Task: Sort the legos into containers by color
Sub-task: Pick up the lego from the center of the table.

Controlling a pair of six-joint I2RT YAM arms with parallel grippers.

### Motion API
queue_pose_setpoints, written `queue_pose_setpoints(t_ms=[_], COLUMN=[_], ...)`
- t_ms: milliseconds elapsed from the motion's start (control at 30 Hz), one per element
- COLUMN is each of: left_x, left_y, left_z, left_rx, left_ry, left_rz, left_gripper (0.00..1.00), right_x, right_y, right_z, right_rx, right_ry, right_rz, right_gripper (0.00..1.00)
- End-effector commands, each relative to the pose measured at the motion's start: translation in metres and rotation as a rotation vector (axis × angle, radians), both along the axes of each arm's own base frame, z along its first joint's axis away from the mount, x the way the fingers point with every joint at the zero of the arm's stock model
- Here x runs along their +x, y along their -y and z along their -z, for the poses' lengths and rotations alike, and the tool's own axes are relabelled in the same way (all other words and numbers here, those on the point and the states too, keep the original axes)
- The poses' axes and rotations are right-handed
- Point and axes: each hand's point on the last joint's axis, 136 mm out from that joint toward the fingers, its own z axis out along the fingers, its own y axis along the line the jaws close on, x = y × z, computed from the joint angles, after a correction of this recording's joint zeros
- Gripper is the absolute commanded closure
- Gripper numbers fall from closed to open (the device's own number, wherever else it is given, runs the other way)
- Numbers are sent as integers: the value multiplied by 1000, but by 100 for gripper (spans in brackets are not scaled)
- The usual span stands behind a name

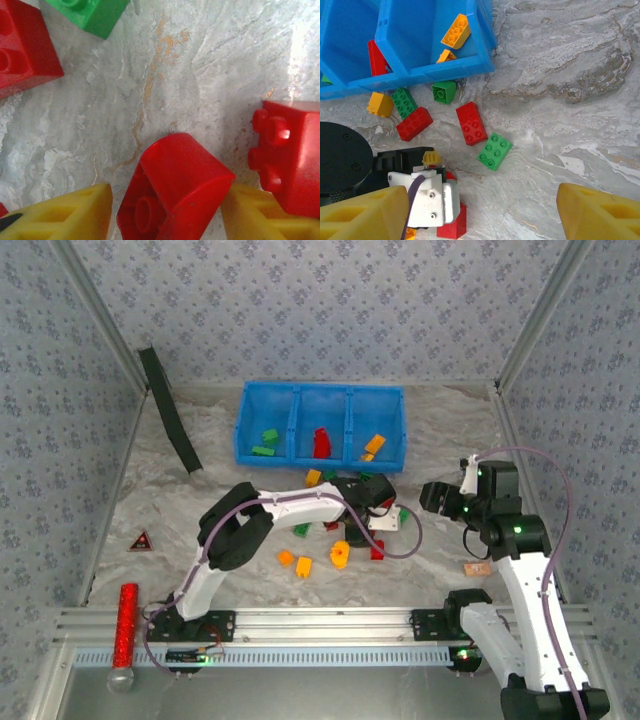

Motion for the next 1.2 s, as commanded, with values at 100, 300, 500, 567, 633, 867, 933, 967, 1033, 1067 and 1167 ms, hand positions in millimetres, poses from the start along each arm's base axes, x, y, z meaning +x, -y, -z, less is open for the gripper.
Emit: queue_pose_setpoints(t_ms=[100, 300, 500, 567, 633, 867, 933, 967, 1033, 1067, 1167], left_x=[-8, -14, -13, -11, -7, 29, 43, 50, 64, 73, 104], left_y=[-8, -19, -27, -27, -27, -24, -23, -24, -25, -27, -36], left_z=[12, 22, 26, 22, 16, -50, -74, -86, -107, -118, -147], left_rx=[71, 77, 87, 79, 68, -101, -143, -162, -200, -220, -284], left_ry=[-57, -132, -168, -163, -155, -157, -129, -112, -92, -79, -52], left_rz=[-8, -60, -142, -153, -169, -304, -333, -350, -386, -412, -514], left_gripper=[50, 58, 72, 74, 77, 90, 94, 95, 95, 96, 96], right_x=[-7, -10, -16, -14, -13, -16, -18, -19, -20, -21, -26], right_y=[-1, -6, -1, -4, -7, -13, -12, -12, -18, -21, -29], right_z=[0, -31, -42, -35, -29, -21, -15, -10, -3, 1, 12], right_rx=[17, 28, 22, 28, 43, 108, 127, 145, 191, 211, 245], right_ry=[-16, 130, 176, 157, 142, 105, 84, 73, 56, 41, -6], right_rz=[-1, -42, -15, -31, -36, -29, -3, 14, 13, 13, 11], right_gripper=[21, 21, 24, 25, 27, 31, 35, 37, 38, 38, 38])
